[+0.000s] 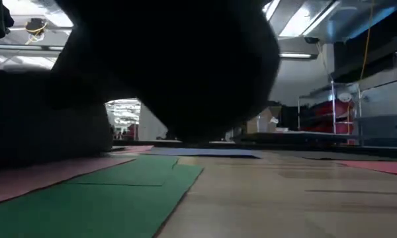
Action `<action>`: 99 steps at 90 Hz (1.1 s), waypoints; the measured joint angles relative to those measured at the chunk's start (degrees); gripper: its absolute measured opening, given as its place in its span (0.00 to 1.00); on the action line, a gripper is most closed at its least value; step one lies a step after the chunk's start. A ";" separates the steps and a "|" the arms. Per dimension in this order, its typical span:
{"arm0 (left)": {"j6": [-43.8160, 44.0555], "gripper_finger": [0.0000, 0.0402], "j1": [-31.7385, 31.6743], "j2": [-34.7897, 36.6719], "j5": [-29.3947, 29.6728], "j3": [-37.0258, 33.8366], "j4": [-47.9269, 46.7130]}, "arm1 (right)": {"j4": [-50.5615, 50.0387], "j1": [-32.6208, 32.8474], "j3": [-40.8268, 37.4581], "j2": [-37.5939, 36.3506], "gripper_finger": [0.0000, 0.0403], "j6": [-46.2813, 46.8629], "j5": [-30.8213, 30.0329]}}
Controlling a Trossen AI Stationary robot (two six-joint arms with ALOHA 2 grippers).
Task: Organize paper
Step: Stack the black paper on top of the other black papers on the table
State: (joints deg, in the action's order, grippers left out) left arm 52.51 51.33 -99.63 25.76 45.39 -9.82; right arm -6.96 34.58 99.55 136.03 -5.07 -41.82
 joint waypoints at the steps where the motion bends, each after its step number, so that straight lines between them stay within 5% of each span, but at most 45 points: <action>1: 0.00 0.00 0.00 0.00 0.00 0.00 0.00 | 0.01 -0.02 0.00 0.00 0.40 -0.05 0.00; 28: 0.00 0.00 0.00 0.00 0.00 0.00 0.00 | 1.33 -0.80 0.02 -0.02 0.40 -3.97 -1.58; 59: 0.02 0.00 0.50 0.00 0.11 0.00 0.00 | -0.85 -3.68 0.04 -0.06 0.40 -4.23 15.24; 99: 0.24 0.00 1.18 0.00 -0.15 0.02 0.24 | -5.99 -5.52 0.04 -0.07 0.40 -4.25 13.55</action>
State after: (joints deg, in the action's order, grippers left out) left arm 52.75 52.51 -99.63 25.61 45.40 -9.58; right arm -12.95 29.06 99.59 135.96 -9.32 -28.27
